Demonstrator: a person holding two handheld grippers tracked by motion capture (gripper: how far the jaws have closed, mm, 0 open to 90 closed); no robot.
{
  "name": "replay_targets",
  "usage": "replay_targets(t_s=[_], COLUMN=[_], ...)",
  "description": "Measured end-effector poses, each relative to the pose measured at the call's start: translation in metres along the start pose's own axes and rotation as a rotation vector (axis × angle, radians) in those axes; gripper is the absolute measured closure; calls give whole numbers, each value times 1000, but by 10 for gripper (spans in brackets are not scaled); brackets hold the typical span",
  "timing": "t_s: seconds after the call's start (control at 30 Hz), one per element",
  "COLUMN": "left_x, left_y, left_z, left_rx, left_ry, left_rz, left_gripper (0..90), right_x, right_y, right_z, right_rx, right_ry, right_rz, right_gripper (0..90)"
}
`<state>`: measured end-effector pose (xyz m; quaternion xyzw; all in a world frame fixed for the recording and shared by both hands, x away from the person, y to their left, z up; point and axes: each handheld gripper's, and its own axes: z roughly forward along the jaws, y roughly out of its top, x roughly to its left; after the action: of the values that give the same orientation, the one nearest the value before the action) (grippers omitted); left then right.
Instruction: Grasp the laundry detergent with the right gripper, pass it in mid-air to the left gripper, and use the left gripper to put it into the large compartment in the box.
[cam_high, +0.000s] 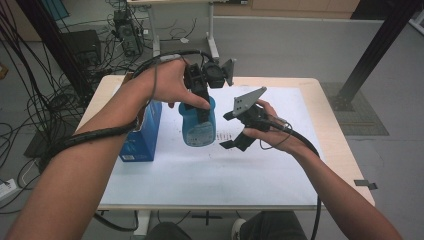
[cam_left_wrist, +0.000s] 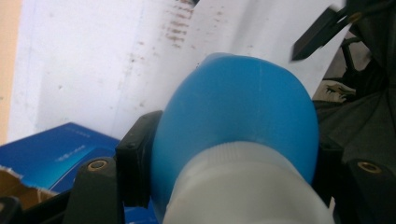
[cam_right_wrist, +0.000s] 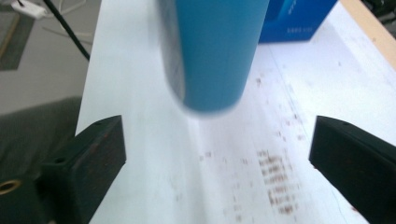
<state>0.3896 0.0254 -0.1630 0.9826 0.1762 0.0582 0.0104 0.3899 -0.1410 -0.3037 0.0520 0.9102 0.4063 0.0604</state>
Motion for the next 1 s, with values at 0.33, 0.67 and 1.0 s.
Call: replay_targets(t_s=[0.33, 0.67, 1.0], left_x=[34, 65, 94], left_y=[-26, -69, -107], left_z=[-38, -86, -134], left_rx=[-23, -17, -24], left_ry=[42, 76, 119], left_rz=[-244, -527, -823], left_gripper=[354, 355, 356], right_x=[-18, -31, -38], right_y=[-29, -47, -49], right_z=[-41, -85, -119], right_rx=[94, 190, 228], right_ry=[-110, -216, -264], right_rz=[188, 284, 323], right_gripper=[38, 42, 43])
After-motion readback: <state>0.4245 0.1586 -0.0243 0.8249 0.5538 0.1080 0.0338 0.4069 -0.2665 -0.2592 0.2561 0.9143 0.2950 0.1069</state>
